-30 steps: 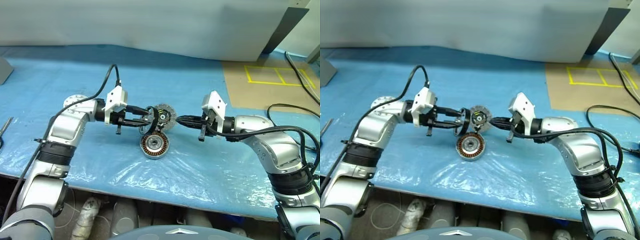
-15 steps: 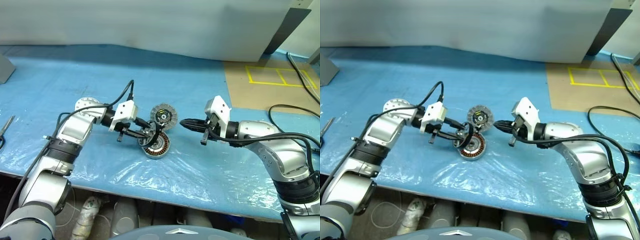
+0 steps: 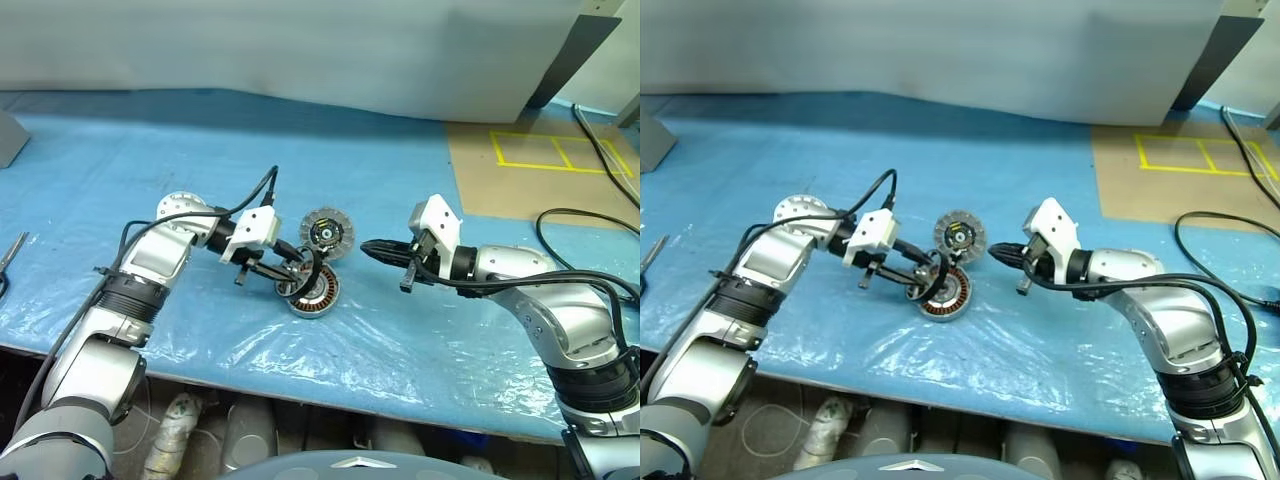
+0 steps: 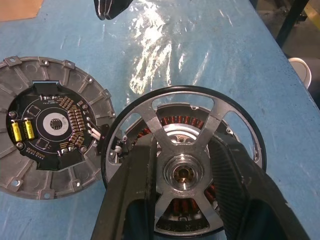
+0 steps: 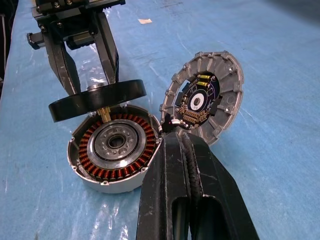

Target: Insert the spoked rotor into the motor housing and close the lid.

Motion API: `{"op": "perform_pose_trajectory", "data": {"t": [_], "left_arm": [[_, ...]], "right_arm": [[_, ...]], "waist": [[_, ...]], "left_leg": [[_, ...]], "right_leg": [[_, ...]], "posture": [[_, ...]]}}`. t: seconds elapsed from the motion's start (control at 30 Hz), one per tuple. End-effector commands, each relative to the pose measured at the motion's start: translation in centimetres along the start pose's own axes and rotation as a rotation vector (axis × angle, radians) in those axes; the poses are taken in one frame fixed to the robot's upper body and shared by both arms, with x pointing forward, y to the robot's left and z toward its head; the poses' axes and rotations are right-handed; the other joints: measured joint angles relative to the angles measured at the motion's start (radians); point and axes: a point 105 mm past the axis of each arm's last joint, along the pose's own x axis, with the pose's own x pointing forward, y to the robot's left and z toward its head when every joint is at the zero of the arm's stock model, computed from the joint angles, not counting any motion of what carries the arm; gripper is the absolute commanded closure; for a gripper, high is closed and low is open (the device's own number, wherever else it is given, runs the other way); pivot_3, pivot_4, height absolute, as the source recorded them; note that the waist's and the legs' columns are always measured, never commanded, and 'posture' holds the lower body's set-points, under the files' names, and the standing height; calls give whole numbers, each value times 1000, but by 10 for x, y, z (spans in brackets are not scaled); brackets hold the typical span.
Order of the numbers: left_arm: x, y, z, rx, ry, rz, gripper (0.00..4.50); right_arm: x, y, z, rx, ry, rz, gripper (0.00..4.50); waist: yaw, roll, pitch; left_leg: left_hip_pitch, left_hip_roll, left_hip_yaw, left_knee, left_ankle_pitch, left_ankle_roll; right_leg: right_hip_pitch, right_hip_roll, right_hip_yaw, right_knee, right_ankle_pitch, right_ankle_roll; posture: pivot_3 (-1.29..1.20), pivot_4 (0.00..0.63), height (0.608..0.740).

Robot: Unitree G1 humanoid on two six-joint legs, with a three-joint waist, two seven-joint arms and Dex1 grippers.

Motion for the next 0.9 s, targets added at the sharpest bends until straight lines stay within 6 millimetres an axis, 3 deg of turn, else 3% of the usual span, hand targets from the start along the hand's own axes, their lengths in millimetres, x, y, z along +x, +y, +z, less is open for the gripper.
{"op": "perform_pose_trajectory", "data": {"t": [0.03, 0.4, 0.6, 0.9], "left_arm": [[-1, 2, 5, 44, 3, 0, 3259], [3, 1, 3, 56, 7, -7, 3259], [3, 10, 9, 53, -22, 43, 1389], [-21, 15, 32, 53, -93, 91, 1389]], "right_arm": [[-1, 6, 9, -41, -32, 13, 4500], [-1, 4, 9, -46, -25, 5, 4500], [-1, 3, 8, -48, -22, 1, 4500], [0, 5, 8, -41, -27, 13, 4500]], "waist": [[0, 0, 0], [0, 0, 0], [0, 0, 0], [0, 0, 0]], "left_leg": [[0, 0, 0, 0, 0, 0], [0, 0, 0, 0, 0, 0], [0, 0, 0, 0, 0, 0], [0, 0, 0, 0, 0, 0]], "right_leg": [[0, 0, 0, 0, 0, 0], [0, 0, 0, 0, 0, 0], [0, 0, 0, 0, 0, 0], [0, 0, 0, 0, 0, 0]], "posture": [[0, 150, 740], [0, 150, 740], [0, 150, 740], [0, 150, 740]]}}
